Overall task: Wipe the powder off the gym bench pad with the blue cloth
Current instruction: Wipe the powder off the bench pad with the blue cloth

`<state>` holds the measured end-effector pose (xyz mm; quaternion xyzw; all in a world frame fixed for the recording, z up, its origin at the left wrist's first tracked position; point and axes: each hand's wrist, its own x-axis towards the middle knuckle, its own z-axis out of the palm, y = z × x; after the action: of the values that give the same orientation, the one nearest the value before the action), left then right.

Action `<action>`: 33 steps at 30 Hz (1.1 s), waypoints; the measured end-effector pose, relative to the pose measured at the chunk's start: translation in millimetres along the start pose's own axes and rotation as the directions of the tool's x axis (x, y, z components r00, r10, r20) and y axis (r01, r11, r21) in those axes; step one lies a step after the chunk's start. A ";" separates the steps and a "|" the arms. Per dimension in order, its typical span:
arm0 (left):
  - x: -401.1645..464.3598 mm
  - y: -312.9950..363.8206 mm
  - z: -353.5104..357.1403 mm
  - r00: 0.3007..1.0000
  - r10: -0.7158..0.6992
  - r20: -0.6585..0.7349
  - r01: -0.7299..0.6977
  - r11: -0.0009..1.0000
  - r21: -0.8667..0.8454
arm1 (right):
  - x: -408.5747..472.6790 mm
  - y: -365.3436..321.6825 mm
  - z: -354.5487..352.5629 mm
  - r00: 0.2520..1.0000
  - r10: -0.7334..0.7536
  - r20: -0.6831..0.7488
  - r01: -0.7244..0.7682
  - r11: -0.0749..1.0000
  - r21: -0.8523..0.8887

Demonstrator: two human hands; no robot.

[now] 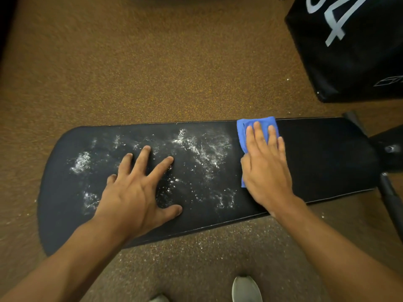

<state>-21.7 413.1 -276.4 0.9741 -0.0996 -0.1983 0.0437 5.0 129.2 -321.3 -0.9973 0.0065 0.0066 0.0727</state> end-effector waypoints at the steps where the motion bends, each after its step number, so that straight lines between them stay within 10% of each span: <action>1: -0.2 0.2 0.2 1.000 -0.004 0.005 0.004 1.000 0.005 | -11.3 -4.7 1.3 0.998 -0.061 0.020 0.061 0.998 -0.002; 6: -1.6 4.2 -3.3 1.000 -0.011 0.010 0.010 1.000 0.024 | -58.0 35.0 -8.7 0.936 -0.332 0.117 0.336 0.942 -0.016; 12: 0.1 4.4 -3.5 1.000 -0.013 0.029 0.012 0.999 0.034 | -9.0 -3.4 -0.9 0.999 0.036 0.014 -0.037 0.998 0.043; 17: -0.7 4.9 -4.2 0.999 -0.021 0.035 0.019 0.999 0.038 | -70.6 14.7 -5.3 0.943 -0.315 0.103 0.318 0.948 -0.016; 24: -0.4 4.1 -2.9 1.000 -0.016 0.018 0.016 1.000 0.023 | -8.6 -0.9 -1.3 0.999 0.038 0.020 -0.038 0.999 0.020; 30: -0.7 2.9 -2.5 1.000 -0.007 0.003 0.007 1.000 0.031 | -81.5 8.6 -8.0 0.925 -0.357 0.128 0.359 0.933 0.006; 33: -0.7 2.6 -2.7 1.000 -0.002 0.009 0.002 0.999 0.033 | -59.7 30.6 -10.3 0.950 -0.288 0.119 0.290 0.957 0.000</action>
<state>-21.7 410.8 -273.3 0.9738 -0.1022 -0.2013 0.0271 -55.0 98.2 -314.7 -0.9859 -0.1441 0.0547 0.0645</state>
